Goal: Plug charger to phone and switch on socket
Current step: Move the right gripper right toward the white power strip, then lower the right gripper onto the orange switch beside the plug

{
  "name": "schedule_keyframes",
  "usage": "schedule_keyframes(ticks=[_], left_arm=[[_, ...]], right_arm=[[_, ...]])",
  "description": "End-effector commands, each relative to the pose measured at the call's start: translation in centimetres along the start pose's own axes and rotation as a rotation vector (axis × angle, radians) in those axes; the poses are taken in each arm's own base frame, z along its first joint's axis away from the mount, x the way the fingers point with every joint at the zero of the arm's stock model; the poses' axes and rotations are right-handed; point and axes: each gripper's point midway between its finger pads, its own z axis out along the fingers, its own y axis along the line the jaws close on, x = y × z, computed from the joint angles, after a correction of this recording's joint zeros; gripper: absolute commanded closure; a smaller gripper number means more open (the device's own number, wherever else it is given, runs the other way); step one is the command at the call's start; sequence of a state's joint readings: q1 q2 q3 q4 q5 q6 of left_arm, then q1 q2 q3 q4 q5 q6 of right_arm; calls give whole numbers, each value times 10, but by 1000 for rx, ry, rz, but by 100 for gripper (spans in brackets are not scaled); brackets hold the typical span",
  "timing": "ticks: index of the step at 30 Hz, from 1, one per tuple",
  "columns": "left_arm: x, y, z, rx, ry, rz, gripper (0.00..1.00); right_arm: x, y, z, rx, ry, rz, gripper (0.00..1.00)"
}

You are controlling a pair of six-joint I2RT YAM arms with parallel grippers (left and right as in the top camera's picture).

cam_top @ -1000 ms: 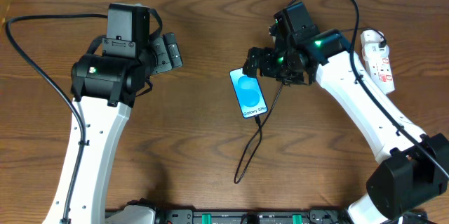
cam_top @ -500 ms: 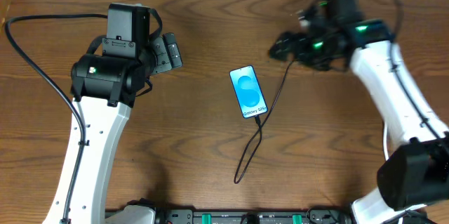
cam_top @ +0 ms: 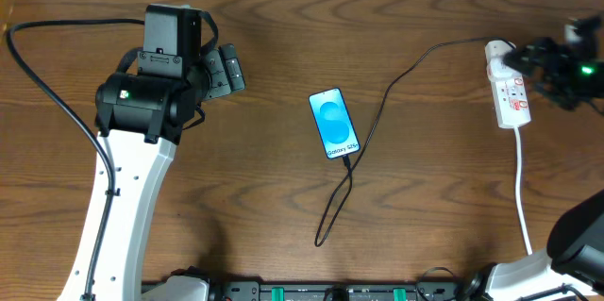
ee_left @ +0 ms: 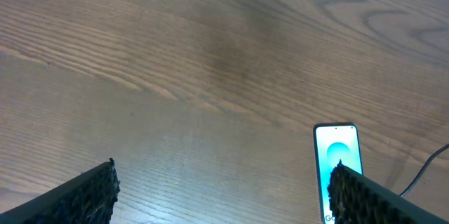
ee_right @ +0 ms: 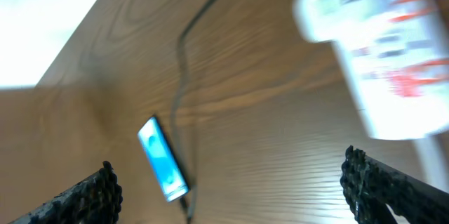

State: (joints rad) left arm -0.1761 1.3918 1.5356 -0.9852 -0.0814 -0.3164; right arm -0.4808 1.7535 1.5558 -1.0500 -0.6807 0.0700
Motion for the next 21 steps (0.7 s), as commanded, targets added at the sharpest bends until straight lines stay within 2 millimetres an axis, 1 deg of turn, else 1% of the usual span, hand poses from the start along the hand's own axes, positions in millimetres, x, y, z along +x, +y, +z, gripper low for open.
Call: schedule_keyframes(ticks=[1, 2, 5, 9, 14, 18, 21], left_arm=[[-3, 1, -3, -8, -13, 9, 5], [-3, 1, -3, -8, -13, 9, 5], [-4, 1, -3, -8, -13, 9, 5], [-3, 1, -3, -8, -13, 9, 5], [-3, 1, -3, -8, -13, 9, 5], [-3, 1, -3, -8, -13, 9, 5], [-3, 1, -3, -8, -13, 9, 5]], right_arm=[[-14, -27, -25, 90, -73, -56, 1], [-16, -34, -28, 111, -79, -56, 1], [-18, -41, -32, 124, -88, -105, 1], [-25, -41, -36, 126, -103, -128, 1], [-45, -41, -37, 132, -84, -152, 1], [-56, -53, -25, 137, 15, -138, 1], [-58, -68, -9, 128, 111, -102, 1]])
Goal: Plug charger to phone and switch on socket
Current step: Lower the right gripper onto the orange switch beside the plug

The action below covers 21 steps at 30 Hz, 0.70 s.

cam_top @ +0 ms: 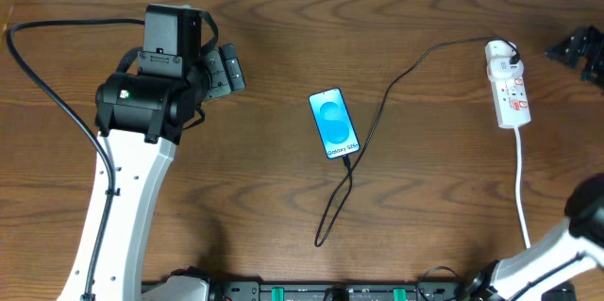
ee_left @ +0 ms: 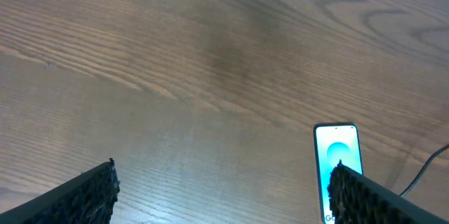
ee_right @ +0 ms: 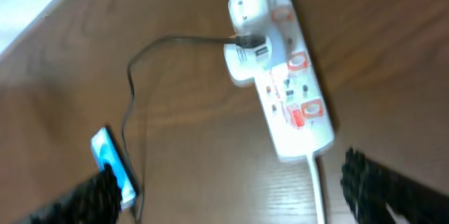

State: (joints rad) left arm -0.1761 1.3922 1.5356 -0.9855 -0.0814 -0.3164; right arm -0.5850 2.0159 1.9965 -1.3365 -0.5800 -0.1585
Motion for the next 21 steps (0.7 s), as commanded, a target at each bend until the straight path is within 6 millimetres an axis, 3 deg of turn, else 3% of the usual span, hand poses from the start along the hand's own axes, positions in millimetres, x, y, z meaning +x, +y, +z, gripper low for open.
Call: schedule_keyframes(ticks=[1, 4, 11, 14, 21], left_arm=[[-4, 1, -3, -8, -14, 9, 5], [-4, 1, -3, -8, -14, 9, 5], [-4, 1, -3, -8, -14, 9, 5], [-4, 1, -3, -8, -14, 9, 5], [-4, 1, -3, -8, -14, 9, 5]], right_arm=[[-5, -23, 31, -8, 105, -17, 1], [0, -36, 61, -49, 182, -11, 1], [8, -42, 122, -149, 251, -56, 1], [9, -37, 137, -170, 260, -129, 1], [4, -22, 150, -172, 247, -207, 1]])
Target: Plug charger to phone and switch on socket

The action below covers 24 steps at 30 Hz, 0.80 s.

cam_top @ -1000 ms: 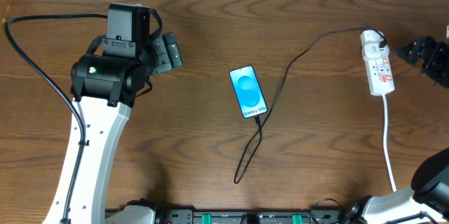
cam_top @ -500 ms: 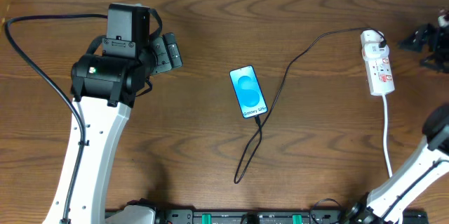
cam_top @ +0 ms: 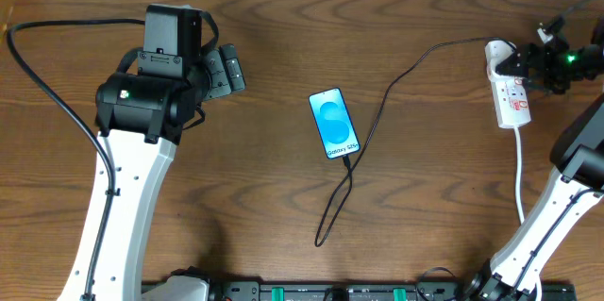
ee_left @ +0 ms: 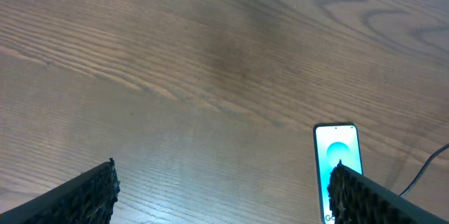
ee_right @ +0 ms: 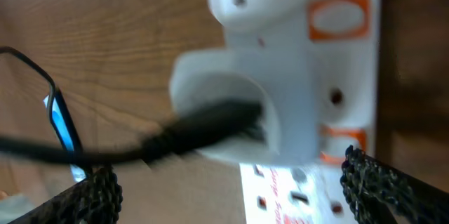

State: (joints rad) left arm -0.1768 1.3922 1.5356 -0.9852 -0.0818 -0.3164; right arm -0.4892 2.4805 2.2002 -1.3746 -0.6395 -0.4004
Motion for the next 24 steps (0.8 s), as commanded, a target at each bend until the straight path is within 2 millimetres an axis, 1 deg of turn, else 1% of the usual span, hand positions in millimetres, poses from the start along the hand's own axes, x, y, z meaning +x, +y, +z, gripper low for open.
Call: schedule_keyframes(ticks=[1, 8, 15, 18, 24], left_arm=[[-4, 1, -3, -8, -13, 9, 5], [-4, 1, -3, -8, -13, 9, 5], [-4, 1, -3, -8, -14, 9, 5], [-4, 1, -3, -8, -13, 9, 5], [-4, 1, -3, -8, -13, 9, 5]], right_arm=[[-10, 10, 3, -13, -20, -70, 1], [-15, 15, 10, -3, -23, -101, 1], [-13, 16, 10, -4, -15, -93, 1], [-10, 11, 10, 28, 4, -71, 1], [-6, -9, 9, 141, 31, 9, 1]])
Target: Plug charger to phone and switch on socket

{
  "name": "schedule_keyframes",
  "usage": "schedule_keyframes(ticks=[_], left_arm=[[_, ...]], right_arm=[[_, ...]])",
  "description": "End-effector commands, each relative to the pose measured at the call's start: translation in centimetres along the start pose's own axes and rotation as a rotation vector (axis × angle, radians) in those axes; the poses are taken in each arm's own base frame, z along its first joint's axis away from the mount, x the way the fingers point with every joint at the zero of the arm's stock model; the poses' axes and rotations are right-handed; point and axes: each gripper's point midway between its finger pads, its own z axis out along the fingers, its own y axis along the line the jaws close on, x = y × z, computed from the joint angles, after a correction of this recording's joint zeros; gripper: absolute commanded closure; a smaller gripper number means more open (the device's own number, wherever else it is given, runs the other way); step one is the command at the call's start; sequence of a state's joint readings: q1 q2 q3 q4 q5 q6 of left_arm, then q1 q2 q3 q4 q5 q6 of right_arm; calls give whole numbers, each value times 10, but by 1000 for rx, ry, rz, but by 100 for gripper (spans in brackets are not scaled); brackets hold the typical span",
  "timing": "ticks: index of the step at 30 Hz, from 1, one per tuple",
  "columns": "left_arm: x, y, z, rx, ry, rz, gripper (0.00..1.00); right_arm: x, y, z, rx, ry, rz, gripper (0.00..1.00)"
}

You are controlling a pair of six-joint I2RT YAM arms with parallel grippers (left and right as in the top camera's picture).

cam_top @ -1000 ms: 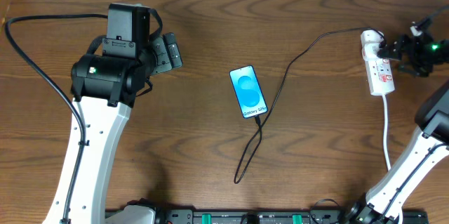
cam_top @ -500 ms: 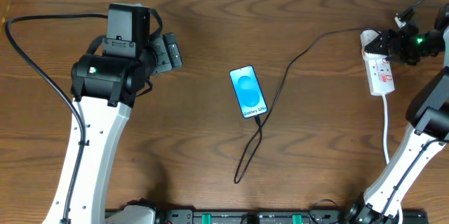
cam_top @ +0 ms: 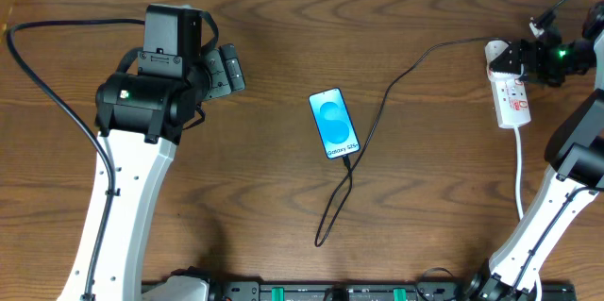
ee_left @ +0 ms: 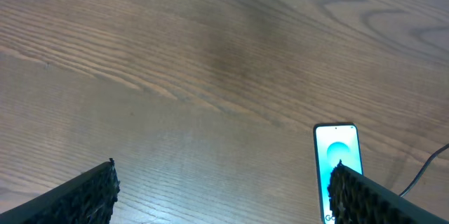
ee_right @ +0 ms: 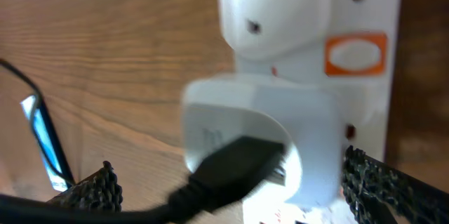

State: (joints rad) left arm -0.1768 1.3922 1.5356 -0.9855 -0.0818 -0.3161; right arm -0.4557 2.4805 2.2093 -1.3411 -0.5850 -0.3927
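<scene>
The lit blue phone (cam_top: 334, 124) lies face up mid-table, also seen in the left wrist view (ee_left: 337, 155). A black cable (cam_top: 382, 103) meets its near end, loops toward the front and runs to a white charger (ee_right: 245, 122) seated in the white power strip (cam_top: 514, 103). An orange switch (ee_right: 356, 54) sits beside the charger. My right gripper (cam_top: 521, 56) is open low over the strip's far end, its fingers (ee_right: 90, 194) wide on either side of the charger. My left gripper (cam_top: 229, 68) hangs open at the far left, holding nothing.
The strip's white lead (cam_top: 521, 192) runs toward the front right of the wooden table (cam_top: 236, 207). The cable's slack loop (cam_top: 326, 230) lies in front of the phone. The right arm's column (cam_top: 543, 216) stands at the front right.
My right gripper has shifted slightly along the strip's far end, so the charger sits lower and larger in its wrist view. Phone, cable and left arm are unchanged.
My right gripper was just right of the strip, open. Then it stood farther off at the table's right edge, seeing the whole strip. Then it was close over the strip's far end, where it remains. The left arm stayed still throughout.
</scene>
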Motion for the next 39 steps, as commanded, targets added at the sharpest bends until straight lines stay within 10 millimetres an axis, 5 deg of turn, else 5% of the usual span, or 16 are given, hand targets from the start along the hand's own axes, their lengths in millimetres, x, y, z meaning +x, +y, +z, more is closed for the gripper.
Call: schedule_keyframes(ticks=[1, 23, 39], left_arm=[[-4, 1, -3, -8, -14, 8, 5], [-4, 1, -3, -8, -14, 8, 5], [-4, 1, -3, -8, -14, 8, 5]], right_arm=[[1, -13, 2, 98, 28, 68, 1], [2, 8, 5, -8, 26, 73, 1], [15, 22, 31, -107, 58, 73, 1]])
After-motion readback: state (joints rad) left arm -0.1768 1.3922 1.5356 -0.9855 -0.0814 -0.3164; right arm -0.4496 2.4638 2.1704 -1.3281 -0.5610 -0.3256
